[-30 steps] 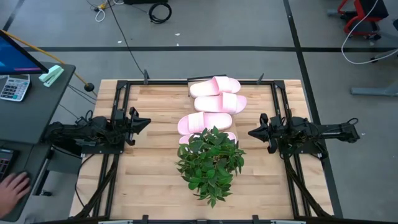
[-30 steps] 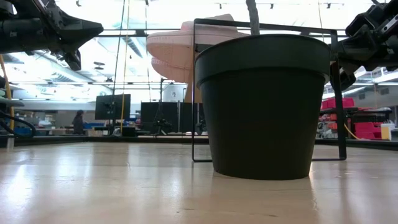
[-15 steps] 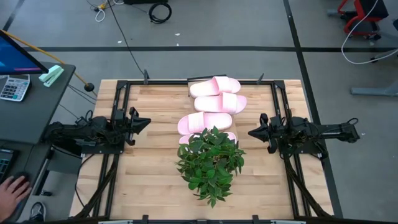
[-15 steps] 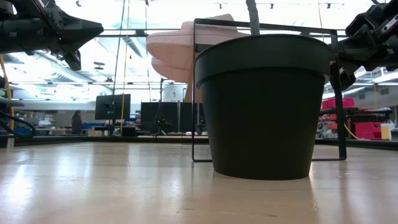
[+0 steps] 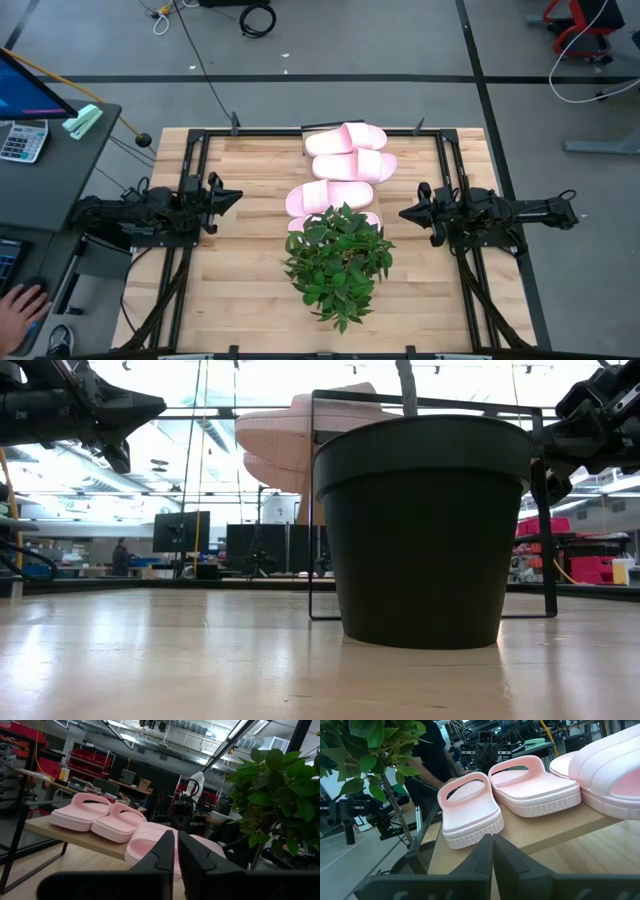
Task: Pick and place slides into the shelf
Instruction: Return to Home Position
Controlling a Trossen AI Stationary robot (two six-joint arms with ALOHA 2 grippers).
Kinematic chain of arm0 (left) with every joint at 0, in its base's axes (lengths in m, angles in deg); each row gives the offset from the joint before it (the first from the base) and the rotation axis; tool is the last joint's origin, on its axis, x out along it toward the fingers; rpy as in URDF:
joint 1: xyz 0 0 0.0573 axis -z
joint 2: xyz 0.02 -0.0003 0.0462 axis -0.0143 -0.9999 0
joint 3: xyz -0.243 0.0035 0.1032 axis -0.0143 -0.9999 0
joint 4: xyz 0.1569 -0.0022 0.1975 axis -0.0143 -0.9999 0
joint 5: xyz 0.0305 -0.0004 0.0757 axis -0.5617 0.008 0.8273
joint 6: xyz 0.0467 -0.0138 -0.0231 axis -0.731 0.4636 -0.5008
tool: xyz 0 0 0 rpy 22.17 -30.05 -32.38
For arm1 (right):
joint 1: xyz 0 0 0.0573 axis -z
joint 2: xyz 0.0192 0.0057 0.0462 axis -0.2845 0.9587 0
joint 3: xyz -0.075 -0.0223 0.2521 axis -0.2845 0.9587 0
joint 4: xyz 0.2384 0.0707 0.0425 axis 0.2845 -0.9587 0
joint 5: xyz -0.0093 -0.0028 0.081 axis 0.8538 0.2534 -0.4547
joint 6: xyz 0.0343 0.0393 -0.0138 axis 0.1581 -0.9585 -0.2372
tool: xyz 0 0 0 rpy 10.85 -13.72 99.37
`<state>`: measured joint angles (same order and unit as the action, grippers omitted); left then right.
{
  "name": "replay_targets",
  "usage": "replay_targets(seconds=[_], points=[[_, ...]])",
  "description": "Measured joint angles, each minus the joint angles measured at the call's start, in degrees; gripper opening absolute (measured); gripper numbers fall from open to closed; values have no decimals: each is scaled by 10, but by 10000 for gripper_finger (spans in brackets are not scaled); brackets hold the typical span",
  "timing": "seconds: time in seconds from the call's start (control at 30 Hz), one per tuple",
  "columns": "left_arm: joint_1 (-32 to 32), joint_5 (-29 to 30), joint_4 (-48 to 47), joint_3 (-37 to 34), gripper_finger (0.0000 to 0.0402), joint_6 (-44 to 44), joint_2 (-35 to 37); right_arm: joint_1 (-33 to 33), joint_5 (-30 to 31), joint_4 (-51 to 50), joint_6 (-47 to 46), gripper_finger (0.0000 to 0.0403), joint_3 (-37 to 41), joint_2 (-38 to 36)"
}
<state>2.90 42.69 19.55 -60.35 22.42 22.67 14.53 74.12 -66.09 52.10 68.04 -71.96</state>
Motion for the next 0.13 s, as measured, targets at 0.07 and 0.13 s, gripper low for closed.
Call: replay_targets(seconds=[0.07, 0.13], points=[[0, 0, 0, 0, 24, 0, 0, 0, 0, 0, 0, 18, 0, 0], [0, 0, 0, 0, 23, 0, 0, 0, 0, 0, 0, 18, 0, 0]])
